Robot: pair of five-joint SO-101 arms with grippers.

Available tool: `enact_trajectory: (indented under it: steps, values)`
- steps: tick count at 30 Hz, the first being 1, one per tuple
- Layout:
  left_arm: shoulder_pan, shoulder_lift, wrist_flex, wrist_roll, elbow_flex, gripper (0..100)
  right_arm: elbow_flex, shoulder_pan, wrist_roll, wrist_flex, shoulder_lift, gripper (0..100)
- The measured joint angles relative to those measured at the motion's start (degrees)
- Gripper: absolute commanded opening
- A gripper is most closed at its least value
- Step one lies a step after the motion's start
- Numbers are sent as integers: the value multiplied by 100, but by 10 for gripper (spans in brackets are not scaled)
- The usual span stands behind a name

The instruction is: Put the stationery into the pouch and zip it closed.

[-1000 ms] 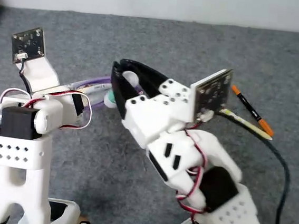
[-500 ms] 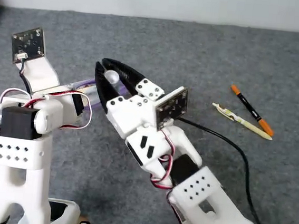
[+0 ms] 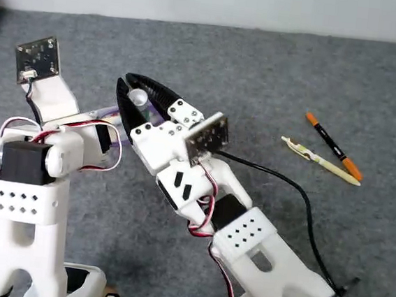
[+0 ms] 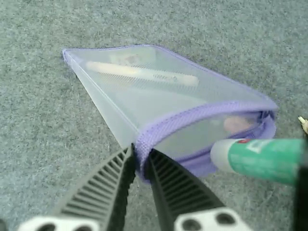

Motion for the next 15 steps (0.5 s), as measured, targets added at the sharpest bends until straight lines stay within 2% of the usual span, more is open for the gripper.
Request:
enact_trajectory:
  steps: [7,15]
  values:
    - [0,0,0,0,0,11,-633,0,-88,-9,826,8]
    - [0,0,0,0,0,11,-642,-105,-88,-782,897,8]
